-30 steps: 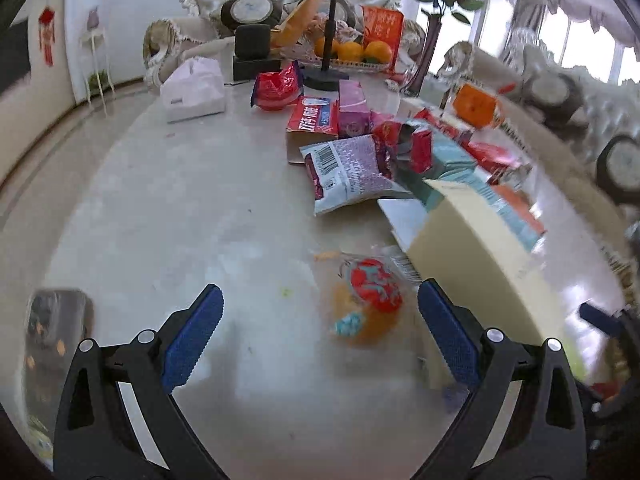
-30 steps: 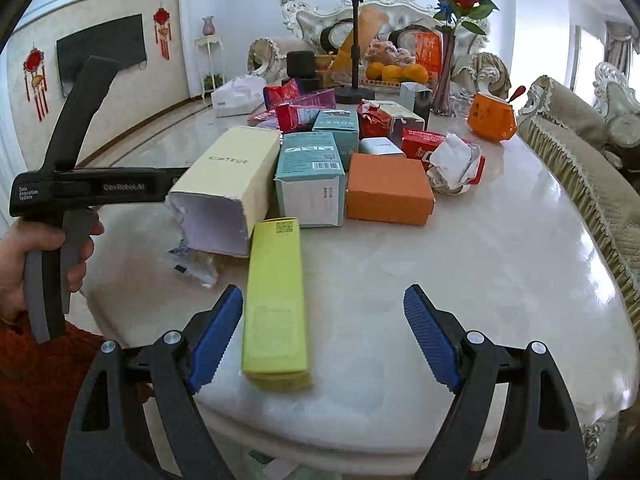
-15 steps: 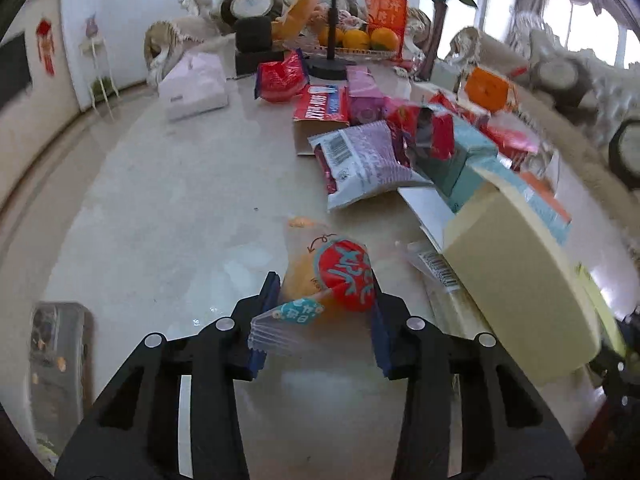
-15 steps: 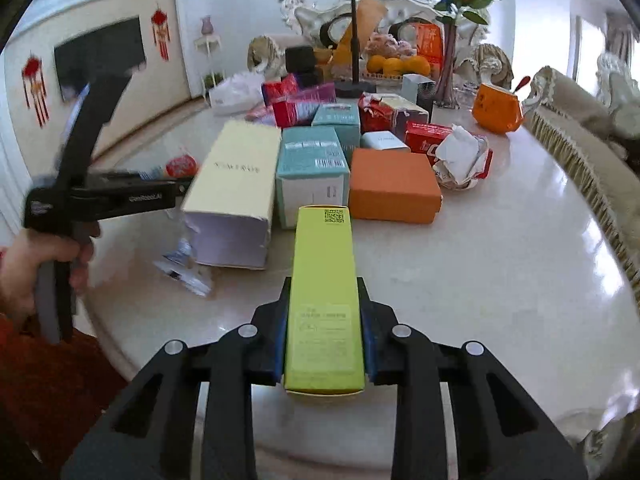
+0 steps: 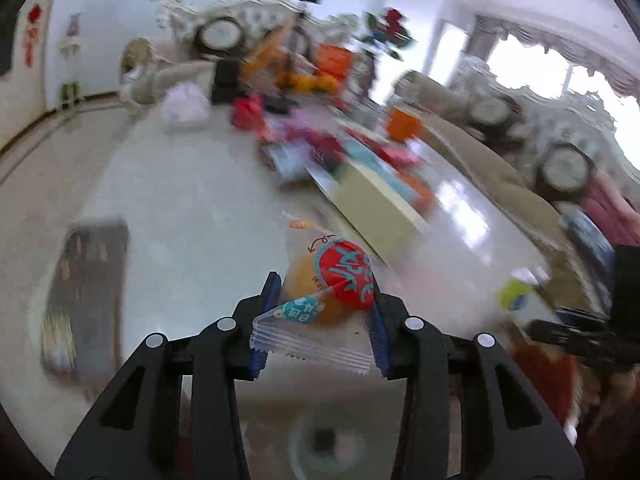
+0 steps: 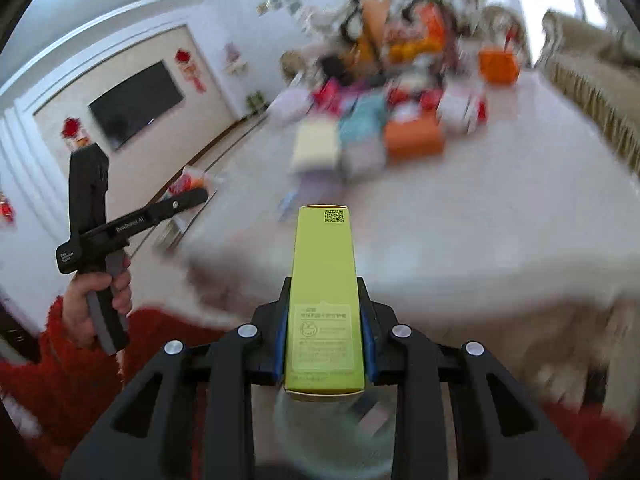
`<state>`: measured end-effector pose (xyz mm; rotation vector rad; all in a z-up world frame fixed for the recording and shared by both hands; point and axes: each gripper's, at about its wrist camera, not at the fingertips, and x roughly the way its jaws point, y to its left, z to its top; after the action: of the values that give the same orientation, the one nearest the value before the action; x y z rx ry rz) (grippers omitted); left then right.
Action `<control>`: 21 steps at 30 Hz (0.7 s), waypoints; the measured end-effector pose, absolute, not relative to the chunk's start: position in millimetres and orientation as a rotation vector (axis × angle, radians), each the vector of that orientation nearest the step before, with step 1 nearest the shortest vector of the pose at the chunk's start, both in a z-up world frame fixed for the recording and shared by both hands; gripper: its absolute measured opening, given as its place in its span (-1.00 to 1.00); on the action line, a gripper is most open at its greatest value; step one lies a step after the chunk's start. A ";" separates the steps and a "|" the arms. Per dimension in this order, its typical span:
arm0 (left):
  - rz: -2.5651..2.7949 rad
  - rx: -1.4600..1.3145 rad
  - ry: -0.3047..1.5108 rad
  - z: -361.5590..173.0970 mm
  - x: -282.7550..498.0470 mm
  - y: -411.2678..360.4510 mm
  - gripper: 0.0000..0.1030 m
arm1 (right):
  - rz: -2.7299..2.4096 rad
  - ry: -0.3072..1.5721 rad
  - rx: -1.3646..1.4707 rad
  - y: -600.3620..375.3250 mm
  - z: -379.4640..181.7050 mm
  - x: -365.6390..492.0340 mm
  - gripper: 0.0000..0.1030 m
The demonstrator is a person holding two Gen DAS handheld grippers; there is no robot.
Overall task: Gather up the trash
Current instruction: 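Grasp the yellow-green box with the right tool while the left grasps the candy packet, then lower both items over the wastebasket and open both tools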
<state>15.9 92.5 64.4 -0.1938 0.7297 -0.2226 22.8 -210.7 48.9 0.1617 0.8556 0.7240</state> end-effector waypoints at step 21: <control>-0.227 -0.186 1.356 -185.2 -1.7 0.8 0.58 | 0.538 1.400 -0.023 -144.7 -175.6 16.0 -0.42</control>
<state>-1.7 0.8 -185.2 -0.1859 1.3560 -0.2272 16.0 -144.7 -175.6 -0.0229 1.4003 0.5376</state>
